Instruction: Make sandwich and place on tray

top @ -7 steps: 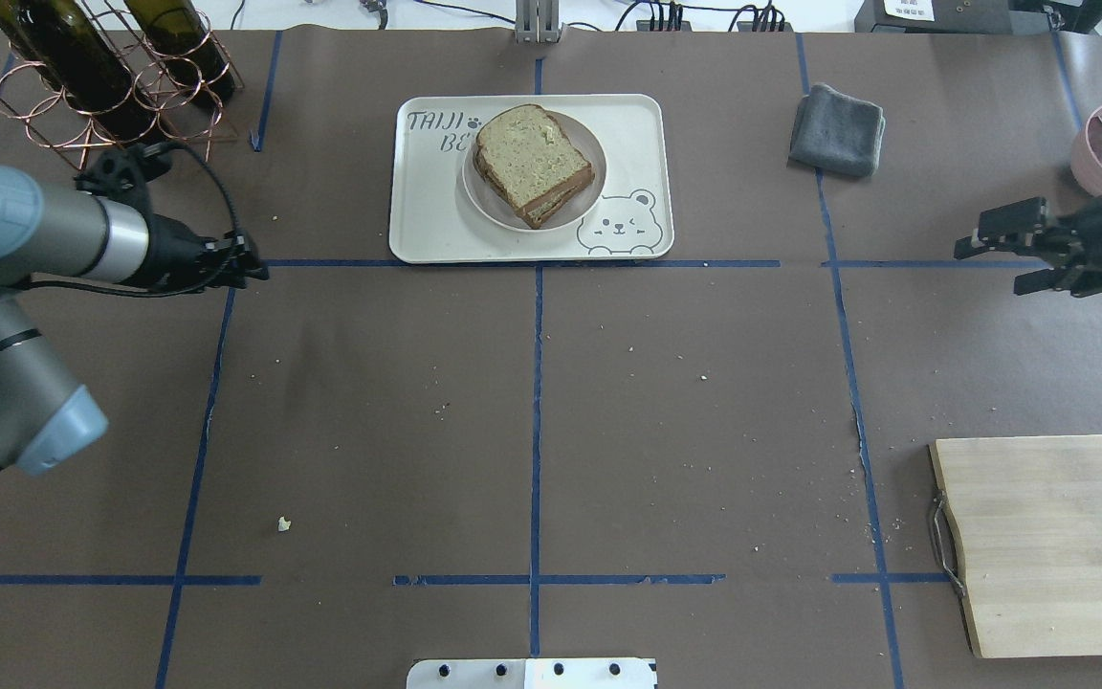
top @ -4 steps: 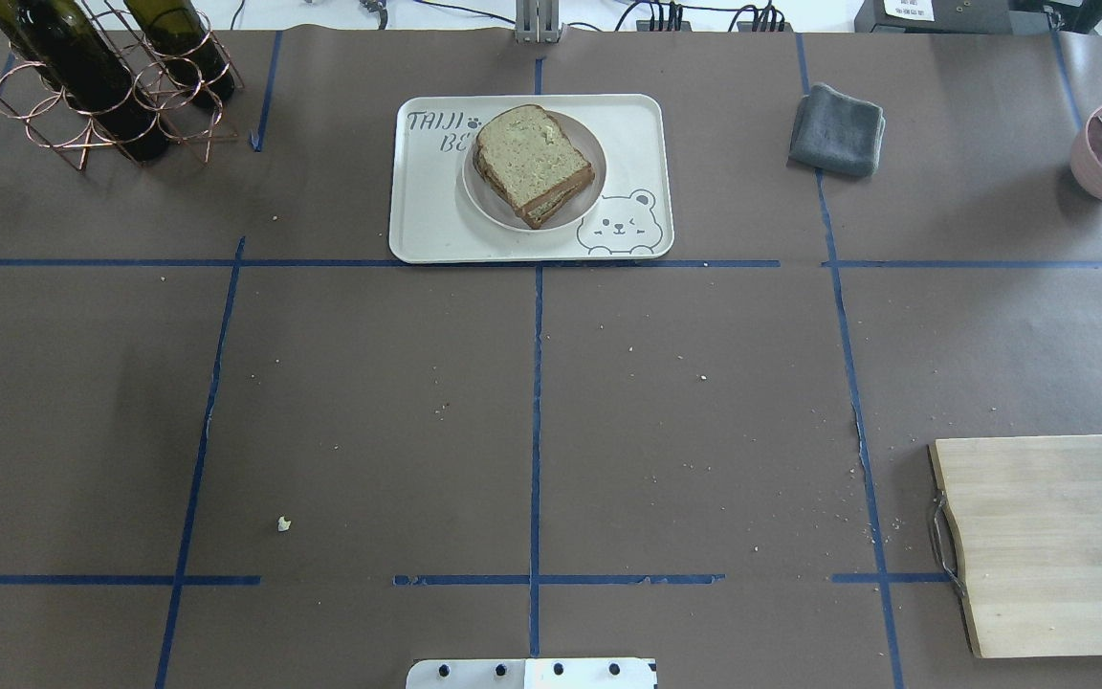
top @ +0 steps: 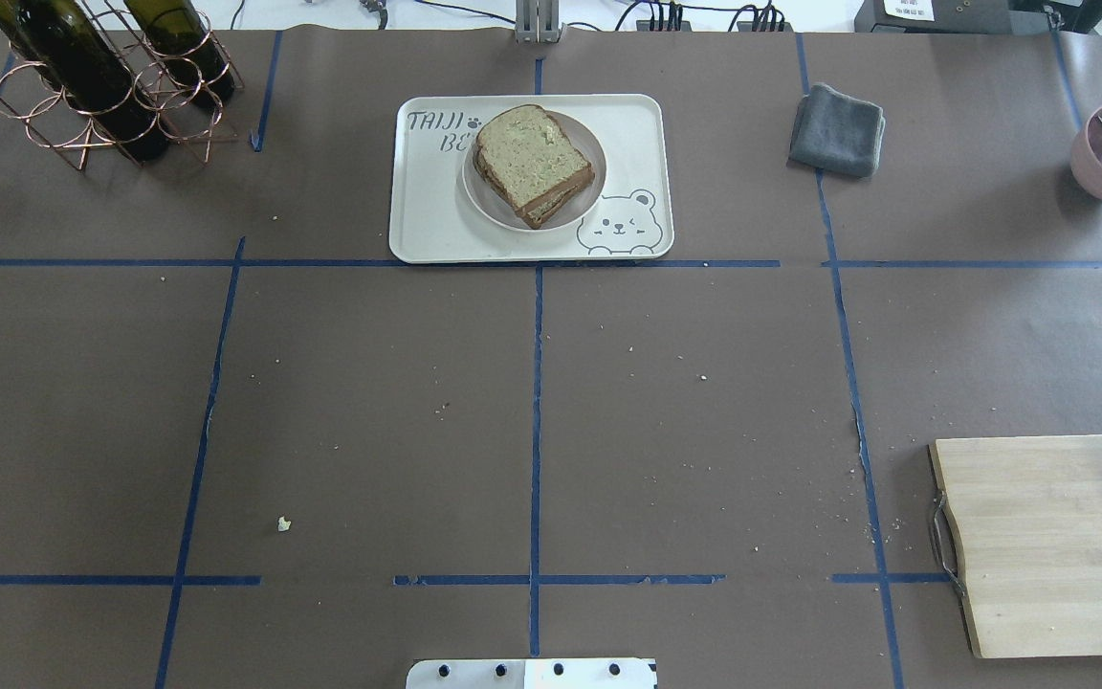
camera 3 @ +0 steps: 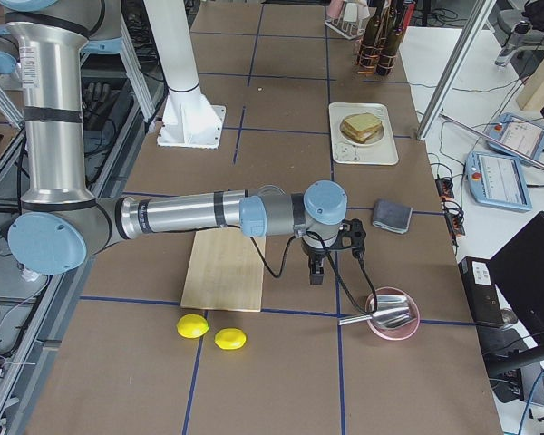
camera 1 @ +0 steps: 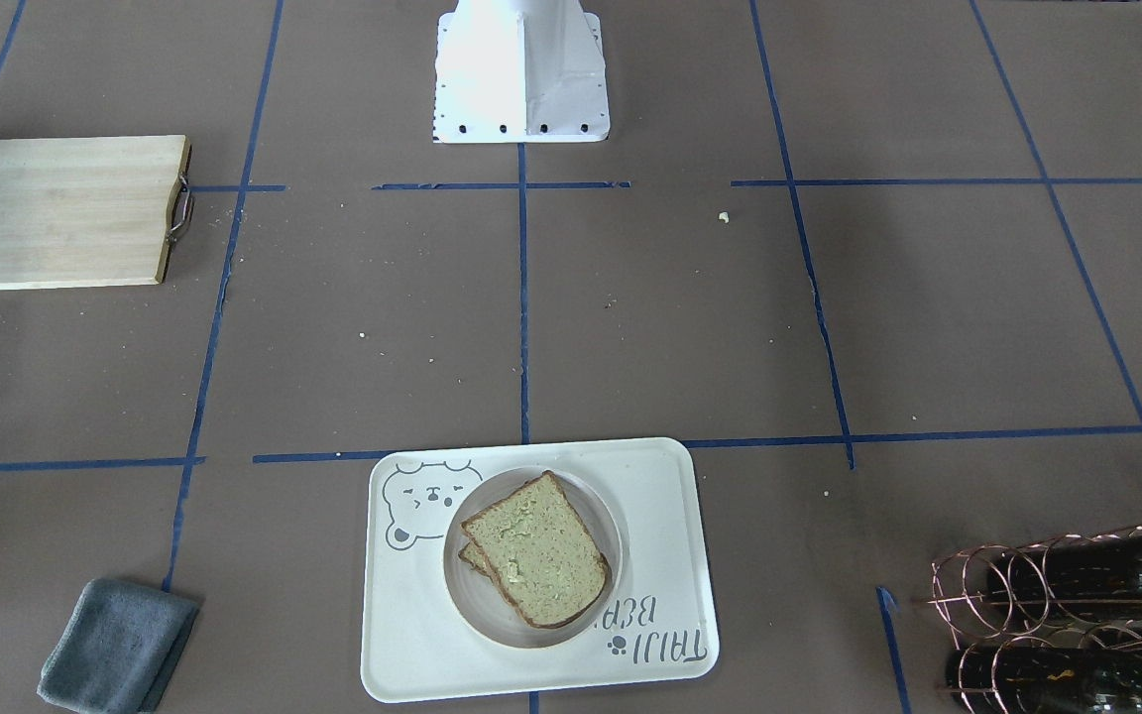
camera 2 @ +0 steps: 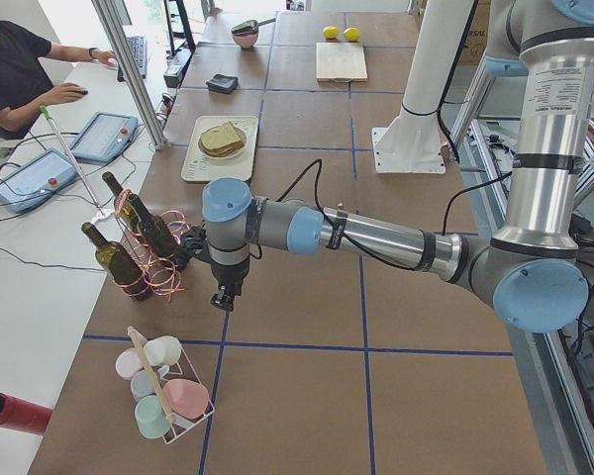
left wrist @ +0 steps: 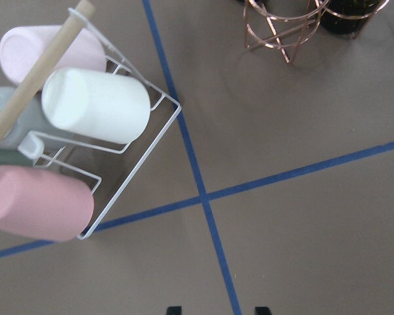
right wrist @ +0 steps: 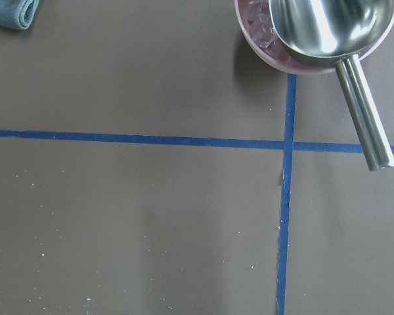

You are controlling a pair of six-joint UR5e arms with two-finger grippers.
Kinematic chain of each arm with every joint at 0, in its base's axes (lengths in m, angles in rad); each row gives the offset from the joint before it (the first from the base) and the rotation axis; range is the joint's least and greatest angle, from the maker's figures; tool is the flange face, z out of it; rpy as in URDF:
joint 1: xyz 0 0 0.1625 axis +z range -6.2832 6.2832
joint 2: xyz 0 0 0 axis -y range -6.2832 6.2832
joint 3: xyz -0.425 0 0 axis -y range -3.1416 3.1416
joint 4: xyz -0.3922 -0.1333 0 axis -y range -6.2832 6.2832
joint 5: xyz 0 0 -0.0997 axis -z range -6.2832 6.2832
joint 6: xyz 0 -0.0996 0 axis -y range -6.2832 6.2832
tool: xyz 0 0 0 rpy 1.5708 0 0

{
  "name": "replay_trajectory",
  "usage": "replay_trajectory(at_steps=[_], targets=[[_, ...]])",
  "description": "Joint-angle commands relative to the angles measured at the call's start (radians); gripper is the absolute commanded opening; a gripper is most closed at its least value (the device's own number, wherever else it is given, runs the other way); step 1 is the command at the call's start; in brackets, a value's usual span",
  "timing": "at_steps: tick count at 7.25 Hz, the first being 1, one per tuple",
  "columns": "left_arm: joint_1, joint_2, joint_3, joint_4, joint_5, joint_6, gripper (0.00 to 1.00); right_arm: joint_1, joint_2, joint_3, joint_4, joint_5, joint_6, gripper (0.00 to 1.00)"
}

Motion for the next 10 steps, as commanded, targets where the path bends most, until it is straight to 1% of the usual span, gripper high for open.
replay_trajectory(at_steps=[1, 2, 3, 4, 5, 6, 7, 8, 9, 10], targets=[[-0.013, 0.009, -0.032, 0.084, -0.04, 0.026, 1.0, -0.016, 0.001, 0.006, -0.016, -0.001, -0.017, 1.0], [-0.013, 0.009, -0.021, 0.085, -0.079, 0.026, 1.0, -0.035, -0.001, 0.006, -0.018, -0.002, -0.017, 1.0], [-0.008, 0.035, -0.021, 0.085, -0.1, 0.026, 1.0, -0.02, -0.001, 0.008, -0.018, -0.004, -0.017, 1.0], [-0.008, 0.052, -0.029, 0.075, -0.101, 0.026, 1.0, -0.033, 0.001, -0.001, -0.018, -0.025, -0.017, 1.0], [-0.009, 0.055, -0.03, 0.075, -0.1, 0.026, 1.0, -0.029, 0.027, 0.003, -0.018, -0.057, -0.017, 1.0], [-0.011, 0.086, -0.018, 0.072, -0.1, 0.026, 1.0, -0.027, 0.03, 0.005, -0.02, -0.059, -0.017, 1.0], [-0.011, 0.086, -0.032, 0.076, -0.1, 0.019, 1.0, -0.032, 0.032, -0.007, -0.02, -0.066, -0.019, 1.0], [-0.006, 0.071, 0.011, 0.07, -0.1, 0.016, 1.0, -0.033, 0.042, -0.011, -0.02, -0.082, -0.017, 1.0], [-0.003, 0.031, 0.041, 0.052, -0.097, 0.016, 1.0, -0.033, 0.053, -0.009, -0.02, -0.079, -0.017, 1.0], [-0.005, -0.007, 0.054, 0.05, -0.091, 0.024, 1.0, -0.033, 0.053, -0.011, -0.02, -0.079, -0.017, 1.0]])
